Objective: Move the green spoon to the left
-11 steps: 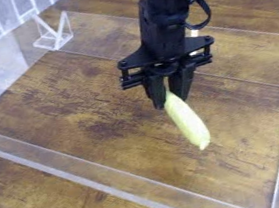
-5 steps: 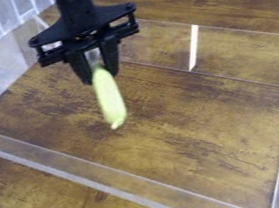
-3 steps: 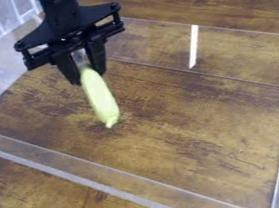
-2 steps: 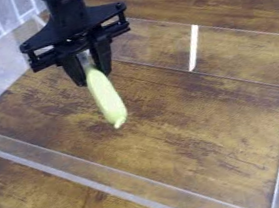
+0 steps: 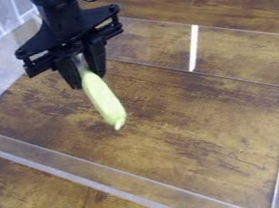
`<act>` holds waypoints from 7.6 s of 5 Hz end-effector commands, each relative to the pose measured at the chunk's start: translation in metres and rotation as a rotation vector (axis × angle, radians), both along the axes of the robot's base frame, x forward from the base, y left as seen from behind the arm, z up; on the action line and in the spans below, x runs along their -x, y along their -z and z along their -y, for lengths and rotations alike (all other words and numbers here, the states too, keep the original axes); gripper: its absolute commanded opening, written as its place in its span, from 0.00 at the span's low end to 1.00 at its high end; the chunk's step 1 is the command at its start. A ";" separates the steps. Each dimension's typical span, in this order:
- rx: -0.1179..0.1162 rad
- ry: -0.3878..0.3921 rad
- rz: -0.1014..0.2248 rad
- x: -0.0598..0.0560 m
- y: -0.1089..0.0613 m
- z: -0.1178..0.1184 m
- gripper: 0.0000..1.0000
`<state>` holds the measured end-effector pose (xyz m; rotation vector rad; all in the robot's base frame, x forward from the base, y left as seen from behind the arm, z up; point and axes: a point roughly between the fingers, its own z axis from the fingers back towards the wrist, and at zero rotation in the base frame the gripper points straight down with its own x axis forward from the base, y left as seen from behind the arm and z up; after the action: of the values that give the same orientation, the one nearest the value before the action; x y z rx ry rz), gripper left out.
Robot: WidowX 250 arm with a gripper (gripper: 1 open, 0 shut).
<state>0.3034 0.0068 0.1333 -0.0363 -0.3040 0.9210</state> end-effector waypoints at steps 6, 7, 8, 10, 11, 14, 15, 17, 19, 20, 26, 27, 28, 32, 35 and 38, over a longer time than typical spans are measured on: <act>-0.136 -0.233 0.065 -0.048 0.076 -0.115 1.00; -0.144 -0.209 0.057 -0.059 0.078 -0.112 0.00; -0.145 -0.185 0.041 -0.069 0.079 -0.105 0.00; -0.158 -0.140 0.010 -0.045 0.076 -0.103 1.00; -0.154 -0.109 -0.001 -0.036 0.069 -0.101 0.00; -0.155 -0.091 -0.043 -0.053 0.075 -0.107 1.00; -0.149 -0.150 -0.062 -0.054 0.077 -0.099 1.00; -0.128 -0.223 -0.097 -0.043 0.080 -0.112 1.00; -0.102 -0.237 -0.123 -0.052 0.085 -0.121 1.00; -0.093 -0.256 -0.138 -0.053 0.086 -0.119 1.00; 0.035 0.051 -0.089 -0.087 -0.006 -0.065 1.00; 0.034 0.052 -0.102 -0.084 0.011 -0.067 1.00; 0.035 0.044 -0.109 -0.086 0.025 -0.074 1.00; 0.051 0.096 -0.109 -0.108 0.002 -0.050 1.00; 0.054 -0.052 -0.123 -0.111 0.027 -0.068 1.00; 0.071 -0.283 -0.121 -0.133 0.036 -0.071 1.00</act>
<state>0.4298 0.0731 0.0690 0.0281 -0.0943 1.2018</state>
